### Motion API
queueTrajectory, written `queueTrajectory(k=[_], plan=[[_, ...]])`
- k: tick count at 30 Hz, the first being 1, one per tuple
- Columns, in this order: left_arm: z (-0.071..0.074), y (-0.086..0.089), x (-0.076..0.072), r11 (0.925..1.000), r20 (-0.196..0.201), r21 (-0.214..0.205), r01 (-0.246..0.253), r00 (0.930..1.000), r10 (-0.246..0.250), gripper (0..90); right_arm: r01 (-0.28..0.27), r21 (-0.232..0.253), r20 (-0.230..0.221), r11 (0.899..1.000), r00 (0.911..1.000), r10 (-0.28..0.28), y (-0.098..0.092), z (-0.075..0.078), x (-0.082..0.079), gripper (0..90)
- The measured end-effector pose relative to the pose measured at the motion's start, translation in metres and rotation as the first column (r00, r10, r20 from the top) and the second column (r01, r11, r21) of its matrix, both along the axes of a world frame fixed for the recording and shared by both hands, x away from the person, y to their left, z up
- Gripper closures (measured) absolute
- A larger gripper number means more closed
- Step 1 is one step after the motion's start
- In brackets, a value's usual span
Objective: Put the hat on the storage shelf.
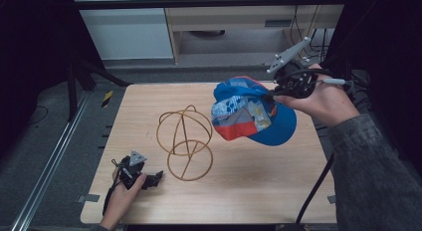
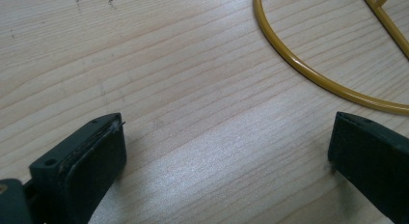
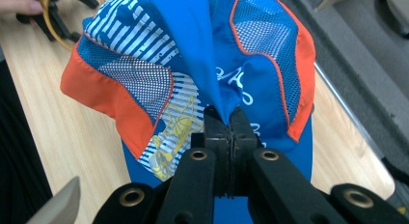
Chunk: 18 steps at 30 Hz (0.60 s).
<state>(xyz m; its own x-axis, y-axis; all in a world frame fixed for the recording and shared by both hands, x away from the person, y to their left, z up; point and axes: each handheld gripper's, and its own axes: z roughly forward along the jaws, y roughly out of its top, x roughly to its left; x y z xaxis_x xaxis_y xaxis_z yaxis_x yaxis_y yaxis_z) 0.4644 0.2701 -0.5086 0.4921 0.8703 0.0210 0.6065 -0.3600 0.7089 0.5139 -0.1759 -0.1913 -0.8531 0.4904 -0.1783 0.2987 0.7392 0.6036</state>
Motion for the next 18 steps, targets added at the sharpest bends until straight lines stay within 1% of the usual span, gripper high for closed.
queueTrajectory(k=[6,13,18], plan=[[0.000,0.000,0.000,1.0000,0.000,0.000,0.000,1.0000,0.000,0.0,-0.040,0.009,0.020,0.999,0.9990,0.040,0.021,0.010,0.001,89.8],[0.000,0.000,0.000,1.0000,-0.001,-0.001,-0.001,1.0000,0.001,0.0,-0.098,0.015,0.036,0.995,0.9946,0.098,0.048,0.021,0.005,89.8],[0.000,0.000,0.000,1.0000,0.002,-0.001,-0.002,1.0000,0.002,0.0,-0.136,0.020,0.043,0.991,0.9899,0.135,0.067,0.022,0.006,89.8]])
